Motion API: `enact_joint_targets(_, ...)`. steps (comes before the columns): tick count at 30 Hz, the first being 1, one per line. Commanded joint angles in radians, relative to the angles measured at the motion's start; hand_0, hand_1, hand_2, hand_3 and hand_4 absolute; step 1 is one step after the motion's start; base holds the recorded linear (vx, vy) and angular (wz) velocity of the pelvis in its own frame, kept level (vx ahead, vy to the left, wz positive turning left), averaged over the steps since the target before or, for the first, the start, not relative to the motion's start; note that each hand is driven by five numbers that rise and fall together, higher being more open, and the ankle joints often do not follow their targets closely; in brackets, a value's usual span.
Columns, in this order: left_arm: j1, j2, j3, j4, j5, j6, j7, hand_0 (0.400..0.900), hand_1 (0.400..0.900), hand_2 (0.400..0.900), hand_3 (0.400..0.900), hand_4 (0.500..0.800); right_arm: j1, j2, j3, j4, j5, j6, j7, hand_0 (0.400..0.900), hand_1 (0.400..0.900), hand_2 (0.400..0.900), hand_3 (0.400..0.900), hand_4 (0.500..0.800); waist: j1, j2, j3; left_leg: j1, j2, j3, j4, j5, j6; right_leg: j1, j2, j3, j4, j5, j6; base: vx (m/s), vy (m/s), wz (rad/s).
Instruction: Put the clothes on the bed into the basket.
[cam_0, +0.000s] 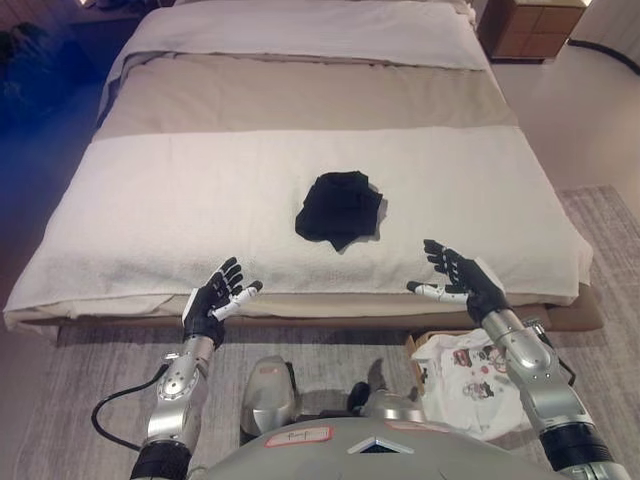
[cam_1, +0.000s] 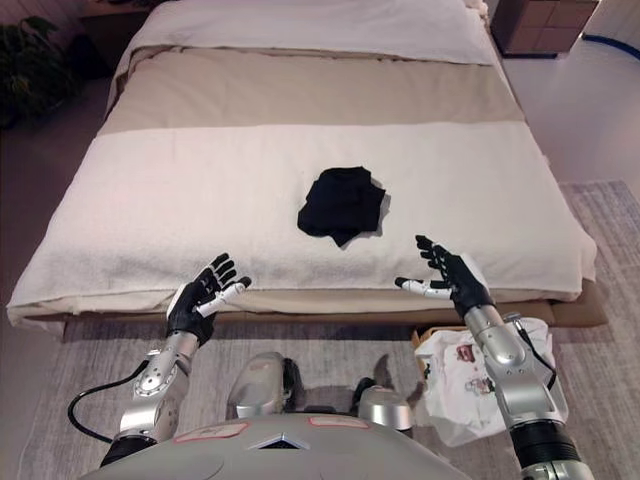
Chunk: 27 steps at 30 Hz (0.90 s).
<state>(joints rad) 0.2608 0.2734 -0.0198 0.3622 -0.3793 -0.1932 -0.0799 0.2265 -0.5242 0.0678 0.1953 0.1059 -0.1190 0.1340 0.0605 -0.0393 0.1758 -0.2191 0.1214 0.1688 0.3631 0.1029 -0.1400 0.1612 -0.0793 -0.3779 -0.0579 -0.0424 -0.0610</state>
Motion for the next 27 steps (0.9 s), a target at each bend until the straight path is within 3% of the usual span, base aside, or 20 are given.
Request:
enact_joint_targets(1, -0.03, 0.054, 0.012, -0.142, -0.033, -0.084, 0.016, 0.9, 0.9, 0.9, 0.9, 0.8, -0.101, -0.028, -0.042, -0.043, 0.026, -0.102, -0.051, 0.9, 0.9, 0.9, 0.9, 0.8, 0.01, 0.001, -0.034, -0.055, 0.036, -0.02, -0.213, 0.063, 0.003, 0.069, 0.052, 0.017, -0.029, -0.045, 0.091, 0.17, 0.127, -0.1)
enact_joint_targets(4, -0.047, 0.054, 0.018, -0.134, -0.034, -0.091, 0.033, 0.9, 0.9, 0.9, 0.9, 0.8, -0.122, -0.03, -0.03, -0.025, 0.022, -0.11, -0.067, 0.9, 0.9, 0.9, 0.9, 0.8, 0.014, 0.027, -0.04, -0.044, 0.065, 0.007, -0.351, 0.147, -0.017, 0.089, 0.061, 0.016, -0.029, -0.059, 0.111, 0.17, 0.153, -0.16)
enact_joint_targets(7, -0.057, 0.064, 0.02, -0.137, -0.036, -0.098, 0.04, 0.9, 0.9, 0.9, 0.9, 0.8, -0.142, -0.01, -0.017, -0.02, 0.019, -0.109, -0.068, 0.9, 0.9, 0.9, 0.9, 0.8, 0.025, 0.029, -0.079, -0.007, 0.053, 0.03, -0.35, 0.128, 0.004, 0.136, 0.04, 0.026, -0.029, -0.084, 0.126, 0.29, 0.226, -0.31)
enact_joint_targets(10, -0.099, 0.092, 0.009, -0.133, -0.028, -0.098, 0.058, 0.9, 0.9, 0.9, 0.9, 0.8, -0.159, 0.019, -0.007, -0.008, 0.021, -0.105, -0.079, 0.9, 0.9, 0.9, 0.9, 0.8, 0.038, -0.011, -0.109, -0.011, 0.01, 0.043, -0.279, 0.059, 0.033, 0.177, -0.013, 0.02, -0.023, -0.09, 0.143, 0.34, 0.222, -0.2)
enact_joint_targets(14, -0.14, 0.135, -0.006, -0.145, -0.028, -0.101, 0.069, 0.9, 0.9, 0.9, 0.9, 0.8, -0.177, 0.045, 0.01, 0.016, 0.022, -0.102, -0.091, 0.9, 0.9, 0.9, 0.9, 0.8, 0.042, -0.045, -0.136, 0.013, -0.057, 0.054, -0.271, -0.011, 0.096, 0.13, -0.094, 0.026, 0.13, -0.065, 0.177, 0.28, 0.28, -0.1)
enact_joint_targets(19, -0.186, 0.174, -0.007, -0.154, -0.026, -0.1, 0.096, 0.9, 0.9, 0.9, 0.9, 0.8, -0.215, 0.069, 0.019, 0.012, 0.018, -0.098, -0.11, 0.9, 0.9, 0.9, 0.9, 0.8, 0.01, -0.058, -0.115, 0.099, -0.149, 0.035, -0.329, -0.081, 0.182, -0.062, -0.189, 0.06, 0.543, 0.122, 0.238, 0.18, 0.337, 0.09)
enact_joint_targets(22, -0.18, 0.179, 0.004, -0.169, -0.032, -0.098, 0.104, 0.9, 0.9, 0.9, 0.9, 0.8, -0.225, 0.075, 0.029, 0.001, -0.004, -0.09, -0.118, 0.9, 0.9, 0.9, 0.9, 0.8, -0.003, -0.042, -0.092, 0.189, -0.155, 0.039, -0.385, -0.109, 0.208, -0.153, -0.245, -0.01, 0.644, 0.132, 0.245, 0.19, 0.257, 0.06)
enact_joint_targets(25, -0.174, 0.169, 0.006, -0.167, -0.037, -0.103, 0.108, 0.9, 0.9, 0.9, 0.9, 0.8, -0.218, 0.07, 0.018, -0.015, -0.014, -0.091, -0.121, 0.9, 0.9, 0.9, 0.9, 0.8, -0.014, -0.025, -0.068, 0.24, -0.143, 0.018, -0.431, -0.102, 0.197, -0.199, -0.231, -0.027, 0.537, 0.068, 0.216, 0.17, 0.062, 0.23)
enact_joint_targets(27, -0.18, 0.164, 0.002, -0.157, -0.033, -0.105, 0.111, 0.9, 0.9, 0.9, 0.9, 0.8, -0.214, 0.054, 0.012, -0.025, -0.053, -0.089, -0.14, 0.9, 0.9, 0.9, 0.9, 0.8, -0.019, -0.015, -0.052, 0.246, -0.131, -0.002, -0.433, -0.107, 0.185, -0.212, -0.214, -0.002, 0.395, 0.063, 0.209, 0.13, -0.058, 0.3)
